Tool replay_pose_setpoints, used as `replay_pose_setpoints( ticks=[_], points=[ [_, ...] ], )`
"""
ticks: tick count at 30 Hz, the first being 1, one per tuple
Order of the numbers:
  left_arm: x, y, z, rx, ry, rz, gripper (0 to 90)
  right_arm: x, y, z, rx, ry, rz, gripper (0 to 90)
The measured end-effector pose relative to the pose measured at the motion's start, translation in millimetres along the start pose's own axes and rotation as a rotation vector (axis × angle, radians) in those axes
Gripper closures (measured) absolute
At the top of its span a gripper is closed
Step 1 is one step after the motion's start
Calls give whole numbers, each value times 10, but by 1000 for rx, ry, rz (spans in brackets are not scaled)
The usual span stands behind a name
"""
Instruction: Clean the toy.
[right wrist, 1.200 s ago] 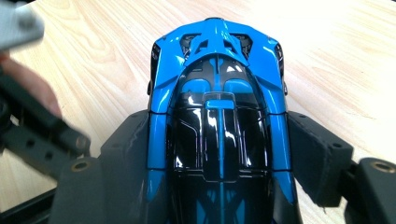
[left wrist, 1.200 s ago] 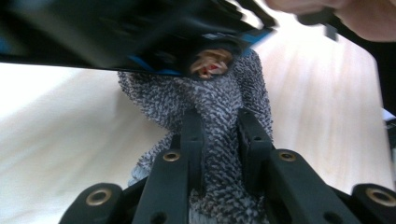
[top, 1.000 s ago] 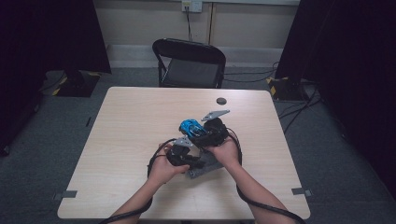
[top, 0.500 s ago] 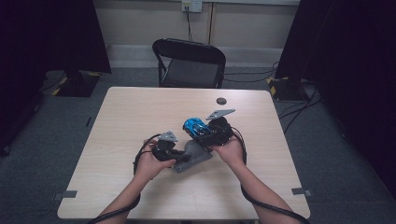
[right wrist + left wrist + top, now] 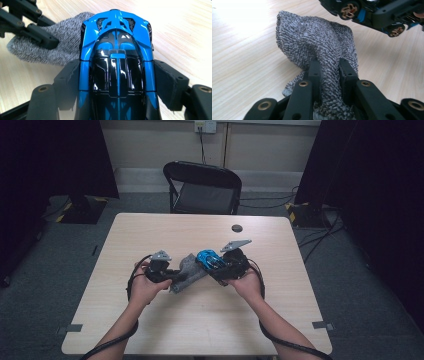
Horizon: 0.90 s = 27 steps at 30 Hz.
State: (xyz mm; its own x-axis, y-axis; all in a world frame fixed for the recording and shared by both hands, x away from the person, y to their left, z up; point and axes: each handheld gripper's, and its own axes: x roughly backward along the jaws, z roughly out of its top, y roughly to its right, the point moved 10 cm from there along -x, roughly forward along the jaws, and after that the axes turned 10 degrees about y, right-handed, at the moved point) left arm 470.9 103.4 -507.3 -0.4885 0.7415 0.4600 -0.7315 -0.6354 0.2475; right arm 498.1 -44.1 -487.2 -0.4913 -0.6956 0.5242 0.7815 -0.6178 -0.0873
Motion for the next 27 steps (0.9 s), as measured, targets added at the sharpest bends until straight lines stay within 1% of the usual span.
replay_pose_setpoints(
  ticks=[2, 7, 11, 15, 19, 22, 25, 27],
  points=[
    [8, -37, 10, 3, 3, 18, 755, 4, -16, -2, 8, -5, 2, 282],
    [3, -161, 38, 19, 18, 53, 755, 5, -49, -13, 11, -4, 10, 282],
    [-4, -202, 82, 27, 35, 62, 755, 7, -55, -30, 9, -3, 13, 282],
    [-10, -209, 127, 30, 50, 70, 755, 10, -40, -63, 6, -6, 9, 282],
    [-31, -193, 147, 25, 51, 65, 755, 16, -21, -93, 1, -7, 5, 282],
    [-57, -166, 154, 21, 52, 61, 754, 19, -23, -106, -2, -9, 5, 282],
    [-94, -122, 167, 20, 55, 48, 754, 11, -35, -108, -1, -10, 10, 282],
    [-122, -87, 177, 13, 52, 42, 754, 5, -44, -106, 4, -9, 9, 282]
  ],
)
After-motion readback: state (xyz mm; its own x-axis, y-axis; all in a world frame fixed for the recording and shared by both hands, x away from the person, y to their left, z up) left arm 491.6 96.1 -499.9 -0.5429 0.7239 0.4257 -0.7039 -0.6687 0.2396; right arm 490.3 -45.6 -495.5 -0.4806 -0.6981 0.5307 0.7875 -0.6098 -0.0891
